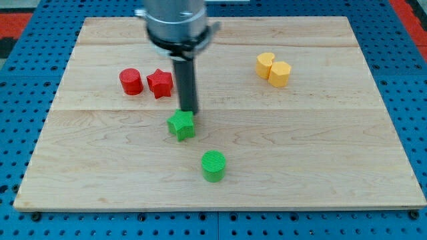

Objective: Slide the green star towards the left side of the green circle

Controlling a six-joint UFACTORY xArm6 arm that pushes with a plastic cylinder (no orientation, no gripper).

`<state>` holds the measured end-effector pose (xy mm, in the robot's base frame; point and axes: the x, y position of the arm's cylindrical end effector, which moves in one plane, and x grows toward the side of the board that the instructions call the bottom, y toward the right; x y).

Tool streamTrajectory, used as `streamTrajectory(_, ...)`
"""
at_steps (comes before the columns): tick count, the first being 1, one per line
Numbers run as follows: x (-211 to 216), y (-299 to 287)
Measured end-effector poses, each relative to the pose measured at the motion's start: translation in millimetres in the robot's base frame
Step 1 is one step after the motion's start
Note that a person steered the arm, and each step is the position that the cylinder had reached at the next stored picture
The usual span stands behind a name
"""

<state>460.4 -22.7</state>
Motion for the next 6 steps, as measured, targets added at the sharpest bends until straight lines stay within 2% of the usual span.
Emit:
streamTrajectory(1,49,31)
streamTrajectory(2,-15,30)
streamTrajectory(3,0,-17)
streamTrajectory(4,7,-34)
streamTrajectory(6,54,-11)
